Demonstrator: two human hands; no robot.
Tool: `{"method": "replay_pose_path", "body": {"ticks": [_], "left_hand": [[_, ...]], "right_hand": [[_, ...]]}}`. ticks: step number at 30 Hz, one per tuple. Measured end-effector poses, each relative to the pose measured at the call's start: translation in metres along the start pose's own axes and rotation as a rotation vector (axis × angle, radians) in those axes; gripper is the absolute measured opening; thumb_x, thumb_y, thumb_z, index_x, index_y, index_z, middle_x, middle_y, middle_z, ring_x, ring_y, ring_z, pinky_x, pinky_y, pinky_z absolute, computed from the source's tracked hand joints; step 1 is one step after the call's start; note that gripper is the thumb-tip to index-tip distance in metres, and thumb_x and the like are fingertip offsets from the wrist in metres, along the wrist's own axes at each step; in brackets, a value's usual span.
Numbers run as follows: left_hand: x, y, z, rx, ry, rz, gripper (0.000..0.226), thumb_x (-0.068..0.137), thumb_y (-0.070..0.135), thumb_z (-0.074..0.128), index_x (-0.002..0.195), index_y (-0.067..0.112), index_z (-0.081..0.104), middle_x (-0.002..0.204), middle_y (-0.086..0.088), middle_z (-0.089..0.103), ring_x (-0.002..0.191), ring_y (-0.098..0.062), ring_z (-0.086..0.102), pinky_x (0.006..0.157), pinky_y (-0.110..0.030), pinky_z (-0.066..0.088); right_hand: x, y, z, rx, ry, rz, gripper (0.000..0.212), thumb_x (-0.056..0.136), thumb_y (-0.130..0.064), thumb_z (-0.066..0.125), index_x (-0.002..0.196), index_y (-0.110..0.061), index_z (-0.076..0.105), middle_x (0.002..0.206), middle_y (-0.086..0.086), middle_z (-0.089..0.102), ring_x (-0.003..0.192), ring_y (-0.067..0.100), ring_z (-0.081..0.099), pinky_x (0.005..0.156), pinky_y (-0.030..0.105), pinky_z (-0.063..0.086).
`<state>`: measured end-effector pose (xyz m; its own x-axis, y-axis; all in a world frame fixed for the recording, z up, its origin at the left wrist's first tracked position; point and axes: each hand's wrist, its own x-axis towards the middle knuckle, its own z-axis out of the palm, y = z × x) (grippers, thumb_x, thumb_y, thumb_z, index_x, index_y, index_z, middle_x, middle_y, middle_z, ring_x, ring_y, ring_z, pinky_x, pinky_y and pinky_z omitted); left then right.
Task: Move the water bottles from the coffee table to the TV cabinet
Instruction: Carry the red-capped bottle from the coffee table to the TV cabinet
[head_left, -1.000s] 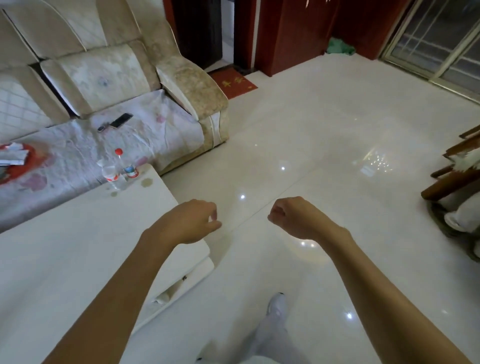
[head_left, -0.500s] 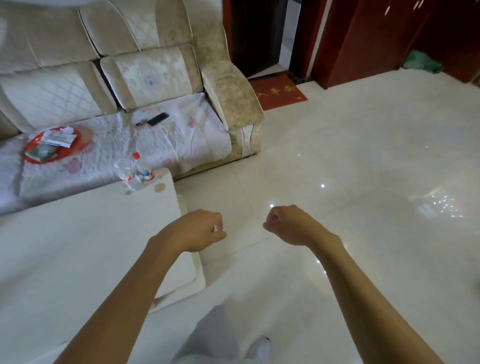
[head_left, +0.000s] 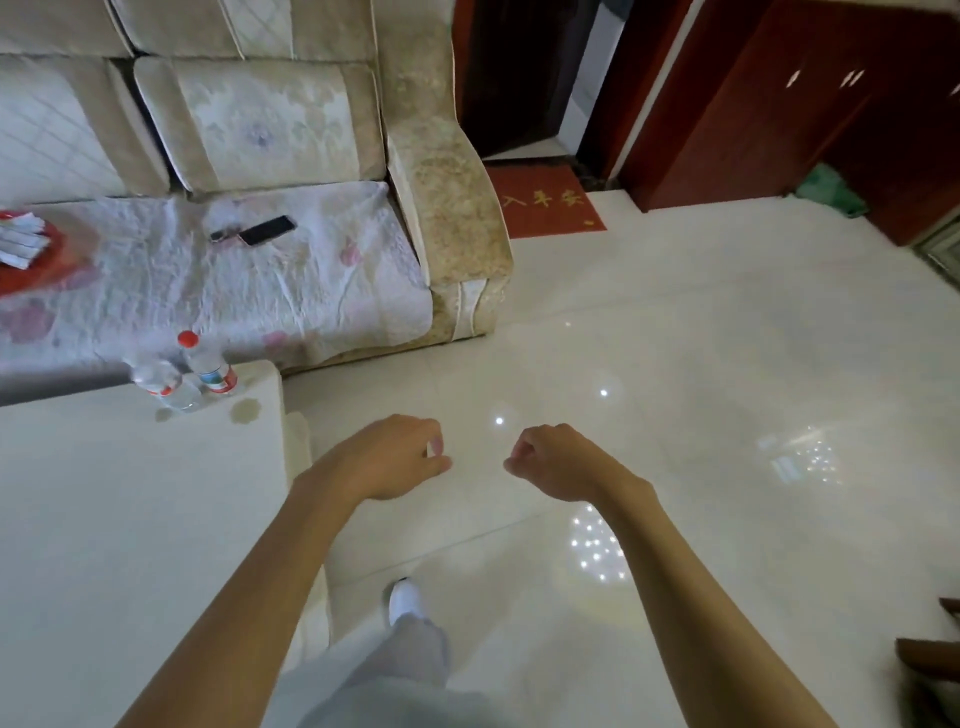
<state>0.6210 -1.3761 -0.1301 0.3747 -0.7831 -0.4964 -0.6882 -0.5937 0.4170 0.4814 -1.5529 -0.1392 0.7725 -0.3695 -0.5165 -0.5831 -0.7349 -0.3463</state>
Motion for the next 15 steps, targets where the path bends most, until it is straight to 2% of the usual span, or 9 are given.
{"method": "replay_pose_path", "body": {"ticks": [6,12,15], "left_hand": [[0.040,-0.031,-0.052,-0.005,0.080,-0.043,0.031,0.095,0.045,0.047,0.112,0.022,0.056,0.114,0.000,0.061,0.101,-0.019,0.055,0.087,-0.034,0.046],[0.053,-0.076,-0.087,-0.045,0.127,-0.270,0.032,0.096,0.043,0.046,0.115,0.019,0.056,0.117,-0.002,0.060,0.104,-0.021,0.057,0.086,-0.033,0.044],[0.061,-0.087,-0.095,-0.081,0.132,-0.390,0.033,0.097,0.041,0.046,0.117,0.017,0.056,0.120,-0.004,0.060,0.106,-0.023,0.058,0.092,-0.035,0.047]], "right_hand": [[0.091,-0.032,-0.047,-0.057,-0.010,-0.098,0.030,0.091,-0.041,0.054,0.105,-0.016,0.065,0.109,0.007,0.069,0.102,0.024,0.061,0.084,0.034,0.050],[0.177,-0.070,-0.075,-0.130,-0.077,-0.251,0.027,0.090,-0.044,0.053,0.101,-0.022,0.064,0.107,0.003,0.068,0.100,0.021,0.061,0.081,0.032,0.047],[0.222,-0.088,-0.086,-0.209,-0.127,-0.355,0.020,0.090,-0.043,0.053,0.094,-0.025,0.062,0.106,0.002,0.066,0.099,0.021,0.060,0.079,0.031,0.044]]}}
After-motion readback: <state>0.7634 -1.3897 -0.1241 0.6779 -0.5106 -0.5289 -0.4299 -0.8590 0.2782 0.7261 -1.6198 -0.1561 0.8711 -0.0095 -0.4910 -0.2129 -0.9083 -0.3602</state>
